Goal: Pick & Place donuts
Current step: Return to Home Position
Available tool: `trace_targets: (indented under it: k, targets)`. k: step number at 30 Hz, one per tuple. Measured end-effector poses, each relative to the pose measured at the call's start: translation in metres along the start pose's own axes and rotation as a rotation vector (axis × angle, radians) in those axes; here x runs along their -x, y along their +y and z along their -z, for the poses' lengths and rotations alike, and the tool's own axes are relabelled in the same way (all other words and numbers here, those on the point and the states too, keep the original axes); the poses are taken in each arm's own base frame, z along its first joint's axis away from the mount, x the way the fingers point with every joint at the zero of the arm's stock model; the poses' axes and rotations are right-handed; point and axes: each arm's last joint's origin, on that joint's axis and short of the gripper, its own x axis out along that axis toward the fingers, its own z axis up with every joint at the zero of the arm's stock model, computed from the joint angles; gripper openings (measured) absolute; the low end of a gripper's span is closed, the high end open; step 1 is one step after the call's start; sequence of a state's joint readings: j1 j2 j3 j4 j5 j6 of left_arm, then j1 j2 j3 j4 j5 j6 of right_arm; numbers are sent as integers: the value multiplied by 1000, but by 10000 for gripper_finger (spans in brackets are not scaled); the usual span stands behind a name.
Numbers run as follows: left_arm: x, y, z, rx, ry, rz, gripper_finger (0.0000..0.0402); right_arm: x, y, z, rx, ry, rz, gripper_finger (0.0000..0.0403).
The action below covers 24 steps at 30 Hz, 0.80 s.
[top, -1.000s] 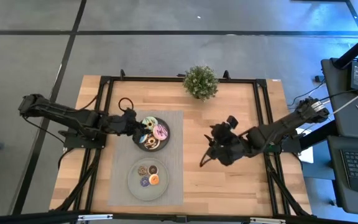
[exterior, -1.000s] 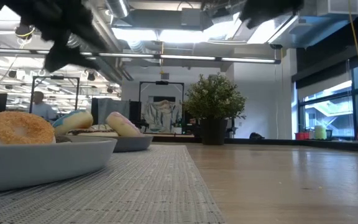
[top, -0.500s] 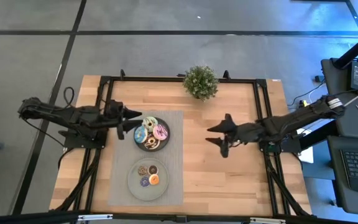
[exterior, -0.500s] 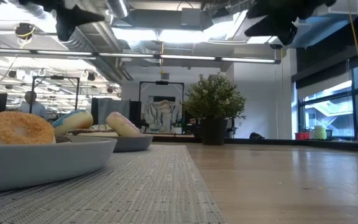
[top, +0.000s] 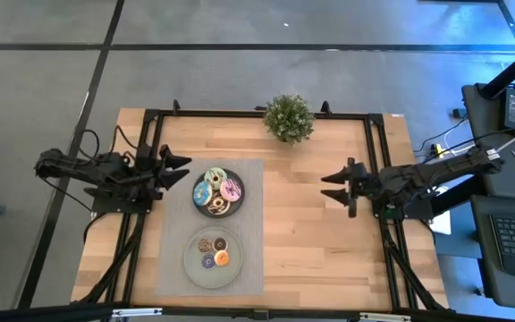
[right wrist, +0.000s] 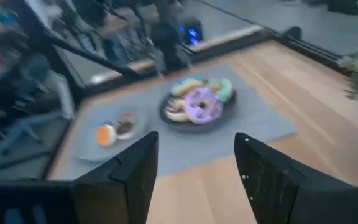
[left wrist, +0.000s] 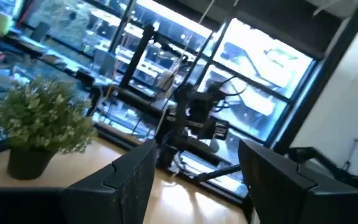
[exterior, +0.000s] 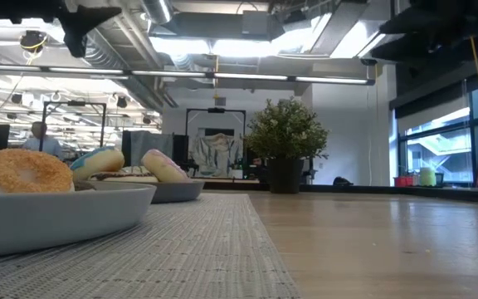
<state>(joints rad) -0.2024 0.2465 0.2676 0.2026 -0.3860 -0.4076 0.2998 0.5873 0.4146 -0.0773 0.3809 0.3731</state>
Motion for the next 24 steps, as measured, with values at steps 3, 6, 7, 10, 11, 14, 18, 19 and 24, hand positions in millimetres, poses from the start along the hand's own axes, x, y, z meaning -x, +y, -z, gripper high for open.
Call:
trace_targets:
  k: [3, 6, 7, 10, 11, 14, 18, 19, 24]
  targets:
    - [7, 3, 0, 1, 24, -5, 224, 9, -8, 3, -27, -49, -25, 211]
    - [13, 8, 3, 29, 53, -59, 226, 18, -13, 1, -11, -95, -46, 211]
    - [15, 9, 3, 31, 51, -64, 227, 21, -15, 0, -12, -105, -53, 211]
    - [20, 10, -1, 28, 16, -53, 228, 29, -21, -1, -14, -112, -58, 211]
    - [23, 10, -3, 25, -1, -45, 228, 31, -23, 0, -16, -110, -51, 211]
    - [30, 11, -8, 12, -42, -29, 228, 38, -29, 0, -11, -120, -38, 211]
    - [29, 12, -7, -4, -39, -60, 228, 46, -33, -3, 14, -170, -41, 211]
    - [27, 13, -4, 1, -38, -69, 228, 48, -34, -3, 20, -179, -43, 211]
    - [22, 23, 21, 50, -14, -80, 227, 53, -39, 2, 29, -200, -54, 211]
